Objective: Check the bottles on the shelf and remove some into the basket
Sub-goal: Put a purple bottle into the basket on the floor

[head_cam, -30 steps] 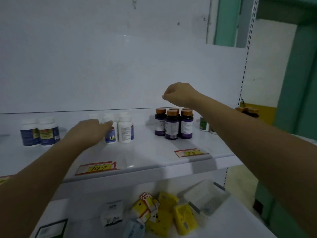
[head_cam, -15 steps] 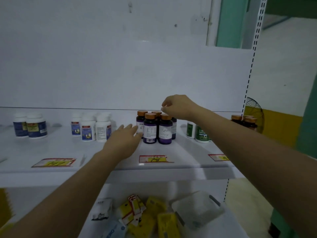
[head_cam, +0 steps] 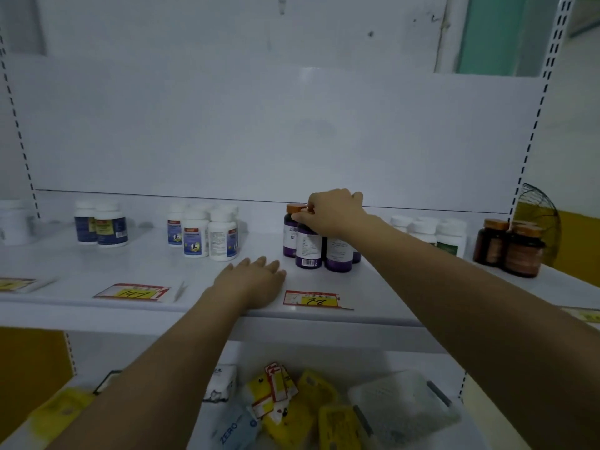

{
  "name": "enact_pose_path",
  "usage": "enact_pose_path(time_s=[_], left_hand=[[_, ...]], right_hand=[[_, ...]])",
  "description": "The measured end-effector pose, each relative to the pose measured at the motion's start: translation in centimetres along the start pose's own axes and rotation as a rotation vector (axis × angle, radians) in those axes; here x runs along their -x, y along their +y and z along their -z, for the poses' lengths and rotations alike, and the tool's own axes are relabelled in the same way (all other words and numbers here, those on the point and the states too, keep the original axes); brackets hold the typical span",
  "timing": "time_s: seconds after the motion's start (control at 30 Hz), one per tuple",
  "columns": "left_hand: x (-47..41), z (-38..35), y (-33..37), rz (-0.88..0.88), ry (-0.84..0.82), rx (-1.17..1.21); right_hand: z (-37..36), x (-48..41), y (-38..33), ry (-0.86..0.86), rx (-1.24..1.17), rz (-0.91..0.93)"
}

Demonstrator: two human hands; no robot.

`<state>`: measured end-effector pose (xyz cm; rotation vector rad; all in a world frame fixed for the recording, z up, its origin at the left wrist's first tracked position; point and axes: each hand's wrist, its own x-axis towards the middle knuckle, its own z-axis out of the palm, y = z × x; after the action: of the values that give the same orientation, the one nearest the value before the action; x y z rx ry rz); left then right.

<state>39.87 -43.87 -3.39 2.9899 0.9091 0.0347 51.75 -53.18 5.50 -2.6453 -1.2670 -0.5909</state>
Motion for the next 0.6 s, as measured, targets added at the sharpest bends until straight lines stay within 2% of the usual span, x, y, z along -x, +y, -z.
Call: enact_pose_path(time_s=[0.17, 0.3, 0.37, 0.47, 0.6], left_hand=[[-0.2, -0.2, -0.3, -0.023, -0.004, -0.023], [-0.1, -0.1, -0.4, -0.035, 0.016, -0.005], [0.2, 0.1, -0.2, 0.016, 0.086, 0.131], [0.8, 0.8, 0.2, 0.089, 0.183, 0.463], [1.3, 3.6, 0.1, -0.017, 0.254, 0.921]], right_hand=[[-0.7, -0.6, -0.6, 0.051, -0.022, -0.020], [0.4, -0.6, -0.6, 0.066, -0.147, -0.007], [1.6, -0.6, -0.6, 0.094, -0.241, 0.007], [3.9, -0.6, -0.6, 0.138, -0.500, 0.056], [6.9, -0.5, -0.9, 0.152, -0.649, 0.123]])
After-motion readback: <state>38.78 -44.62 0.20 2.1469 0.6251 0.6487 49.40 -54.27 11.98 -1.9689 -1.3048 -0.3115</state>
